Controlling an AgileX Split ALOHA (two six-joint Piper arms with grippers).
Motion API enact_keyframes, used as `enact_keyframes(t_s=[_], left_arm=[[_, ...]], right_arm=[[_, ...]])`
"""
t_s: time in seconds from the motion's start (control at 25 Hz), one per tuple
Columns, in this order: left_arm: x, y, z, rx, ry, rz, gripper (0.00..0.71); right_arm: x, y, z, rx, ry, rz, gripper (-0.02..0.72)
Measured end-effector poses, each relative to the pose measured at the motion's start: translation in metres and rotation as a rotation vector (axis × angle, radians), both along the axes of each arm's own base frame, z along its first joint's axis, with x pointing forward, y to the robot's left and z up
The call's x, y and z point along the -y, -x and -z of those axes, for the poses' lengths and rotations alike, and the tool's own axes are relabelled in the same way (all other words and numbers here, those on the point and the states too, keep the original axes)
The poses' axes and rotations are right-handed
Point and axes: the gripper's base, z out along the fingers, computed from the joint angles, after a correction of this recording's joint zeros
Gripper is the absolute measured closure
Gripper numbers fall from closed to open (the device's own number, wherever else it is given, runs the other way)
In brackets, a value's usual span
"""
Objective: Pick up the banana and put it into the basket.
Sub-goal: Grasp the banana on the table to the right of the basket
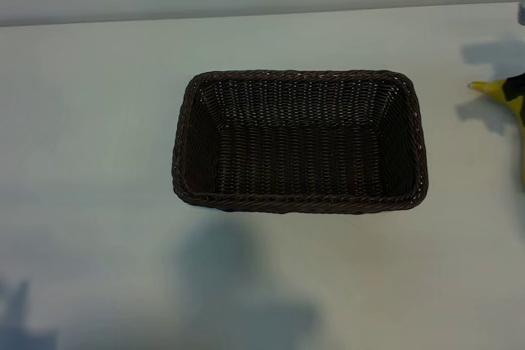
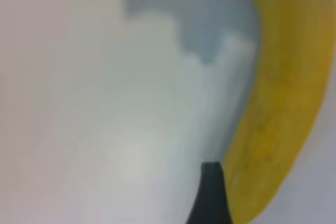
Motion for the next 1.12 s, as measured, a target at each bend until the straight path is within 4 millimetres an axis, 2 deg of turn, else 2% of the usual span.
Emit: enact_keyframes(t_s=[0.2,0.96,1.04,1.12], left_arm=[[0.0,0.0,0.0,0.0,0.0,0.0,0.191],[0.0,0.0,0.0,0.0,0.0,0.0,0.192],[0.0,0.0,0.0,0.0,0.0,0.0,0.192],[0.0,0.0,0.0,0.0,0.0,0.0,0.192]], right_arm=[[0.014,-0.004,0.01,0.006,-0.001,0.049,0.12],[0.013,-0.015,0.063,-0.093,-0.03,0.068,0.121],[0.013,-0.015,0.065,-0.095,-0.03,0.068,0.142],[0.013,-0.016,0.065,-0.093,-0.03,0.069,0.197]])
